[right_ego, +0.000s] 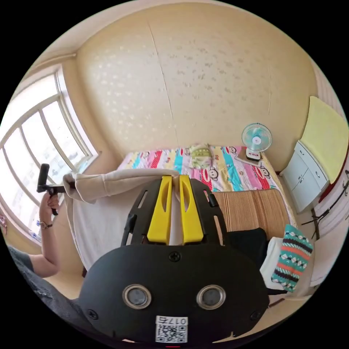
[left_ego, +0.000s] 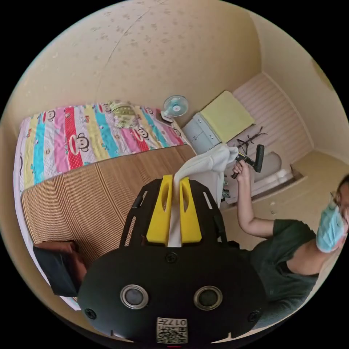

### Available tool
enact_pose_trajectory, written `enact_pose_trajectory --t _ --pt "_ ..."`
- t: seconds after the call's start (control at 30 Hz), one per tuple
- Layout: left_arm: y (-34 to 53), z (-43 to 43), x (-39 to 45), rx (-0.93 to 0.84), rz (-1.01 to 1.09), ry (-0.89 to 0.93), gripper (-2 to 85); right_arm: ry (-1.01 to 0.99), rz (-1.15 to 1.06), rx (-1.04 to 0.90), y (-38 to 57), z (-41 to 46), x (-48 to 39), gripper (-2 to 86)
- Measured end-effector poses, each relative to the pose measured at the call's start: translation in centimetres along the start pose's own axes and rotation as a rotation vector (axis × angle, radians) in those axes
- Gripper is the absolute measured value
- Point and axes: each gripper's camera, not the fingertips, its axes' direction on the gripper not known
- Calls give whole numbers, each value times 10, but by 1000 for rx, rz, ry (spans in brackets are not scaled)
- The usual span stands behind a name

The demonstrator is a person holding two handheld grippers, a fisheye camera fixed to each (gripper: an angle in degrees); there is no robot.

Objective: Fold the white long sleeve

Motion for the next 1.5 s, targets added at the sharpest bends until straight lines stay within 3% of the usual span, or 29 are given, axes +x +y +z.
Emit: enact_pose_trajectory --t 0.13,0.23,0.33,0.53,0.67,0.7,0.77,0.87,1.0,1.1,1.13,1.23,1.33,1.4,1.5 --pt "-42 77 -139 10 -290 -104 44 101 -75 -347 -34 243 53 43" --pt "-4 127 -214 25 -512 -141 41 268 -184 -569 12 355 70 26" --pt "55 175 -244 -50 -619 -189 52 166 -221 -687 87 410 97 15" --pt "140 269 -246 -264 -689 -226 59 8 -223 -953 227 473 157 12" --pt "156 319 -228 -381 -471 -136 2 -4 -250 -1024 275 490 178 8" --pt "162 333 -229 -488 -447 -150 -4 5 -234 -1051 291 495 188 8" --pt "177 351 -231 -732 -412 -299 -7 9 -166 -1046 311 498 203 7" --pt "184 326 -222 -752 -302 -409 -9 -14 -86 -993 321 487 215 7" --pt "207 272 -244 -772 -457 -514 -9 -107 -149 -1094 342 481 199 7" --pt "237 229 -273 -744 -708 -410 -3 -61 -297 -1129 362 471 174 6" --pt "244 219 -279 -722 -762 -377 -1 -29 -384 -1151 370 467 164 5" --pt "280 153 -304 -428 -1008 -219 23 72 -626 -1185 386 459 146 5" --pt "344 75 -330 112 -1393 -29 102 120 -778 -1231 399 454 144 4" --pt "395 38 -340 608 -1586 97 118 125 -786 -1254 401 453 151 4" --pt "434 10 -350 931 -1732 63 123 117 -694 -1312 399 453 170 4"
